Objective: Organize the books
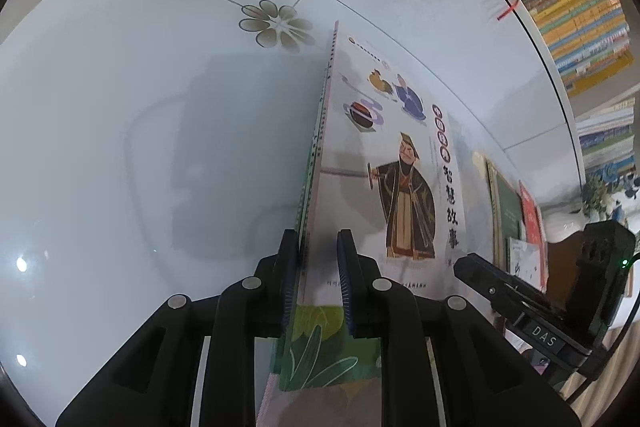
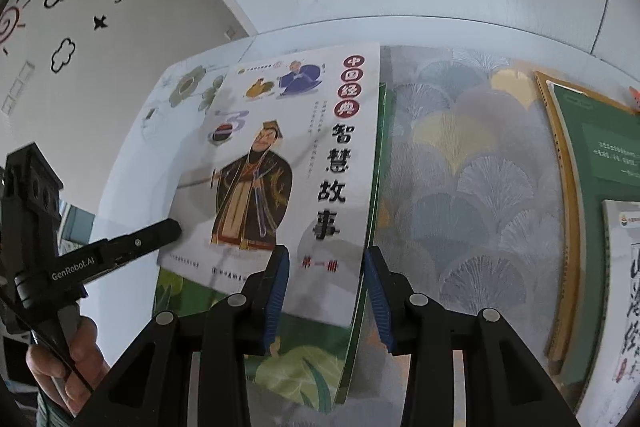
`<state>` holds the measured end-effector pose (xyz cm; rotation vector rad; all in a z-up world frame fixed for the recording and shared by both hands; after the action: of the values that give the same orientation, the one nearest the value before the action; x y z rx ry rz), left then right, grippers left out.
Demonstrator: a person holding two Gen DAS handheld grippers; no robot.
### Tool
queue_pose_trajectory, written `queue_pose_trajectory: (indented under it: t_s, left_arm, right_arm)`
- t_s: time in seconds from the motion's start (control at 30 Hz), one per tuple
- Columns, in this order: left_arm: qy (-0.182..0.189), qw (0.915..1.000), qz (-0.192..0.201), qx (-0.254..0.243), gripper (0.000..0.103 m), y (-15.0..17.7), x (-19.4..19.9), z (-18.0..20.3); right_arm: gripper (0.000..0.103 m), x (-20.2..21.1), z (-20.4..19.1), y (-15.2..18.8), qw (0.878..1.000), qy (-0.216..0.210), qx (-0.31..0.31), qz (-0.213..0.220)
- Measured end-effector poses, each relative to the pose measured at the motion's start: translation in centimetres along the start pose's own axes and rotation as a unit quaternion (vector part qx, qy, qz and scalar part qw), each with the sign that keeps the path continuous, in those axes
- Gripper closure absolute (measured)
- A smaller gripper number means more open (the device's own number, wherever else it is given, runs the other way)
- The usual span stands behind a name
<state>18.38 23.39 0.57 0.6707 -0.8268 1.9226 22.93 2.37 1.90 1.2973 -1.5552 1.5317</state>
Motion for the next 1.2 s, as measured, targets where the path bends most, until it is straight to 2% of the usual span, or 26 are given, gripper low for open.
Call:
queue_pose_trajectory:
  t_s: [0.13,0.3,0.53,0.83,0.97,1.1,1.17,1.2]
  left_arm:
    - [-0.014,0.9997,0.004,-0.018,0.088,0.6,0.4,0.5]
    - [-0.013,0.9995,0.000,-0.027,0.088,0.6,0.6,0.8]
    - [-0.028,0.9974,-0.009,-0.065,0.088,1.9,1.4,2.3]
    - [-0.032,0.9978,-0.021,-0.053,0.088,5.1,2.8,1.3]
    - [-0.035,0.9986,-0.015,-0.037,0.088,5.6,3.5,0.8]
    - [-0.038,0.9981,0.005,-0.048,0.088,6.5,5.4,2.0]
    - [-0.030,0.9976,0.011,-0.061,0.084,7.0,6.1,3.3]
    - [-0.023,0.9973,0.011,-0.068,0.084,7.3,6.3,4.2]
  right_arm:
    - [0.065,0.2,-0.5,0.6,1.000,0.001,0.007,-0.003]
    - [0.065,0.1,-0.2,0.3,1.000,-0.007,0.003,-0.010]
    - [0.064,1.4,-1.0,0.1,1.000,0.006,0.030,0.008]
    - [0.064,2.1,-1.0,3.1,0.999,-0.024,0.019,-0.021]
    - [0.065,1.3,-1.2,3.8,0.999,-0.030,0.020,-0.037]
    - [0.064,2.7,0.0,4.6,0.998,-0.047,-0.004,-0.040]
    - [0.060,4.5,1.4,5.5,0.999,-0.041,-0.010,-0.026]
    - [0.053,5.3,2.2,6.1,0.999,-0.036,-0.015,-0.021]
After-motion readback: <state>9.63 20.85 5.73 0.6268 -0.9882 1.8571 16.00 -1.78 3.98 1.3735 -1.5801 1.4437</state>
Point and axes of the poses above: each gripper's, at about its wrist camera, not at the fingertips, and x roughly against the way its jaws point, z to its right, y to its underside, the point moved 2 cm from there along -x, roughly the way its jaws point, and after that the axes turned 11 degrees about y, right-handed, at the moved point
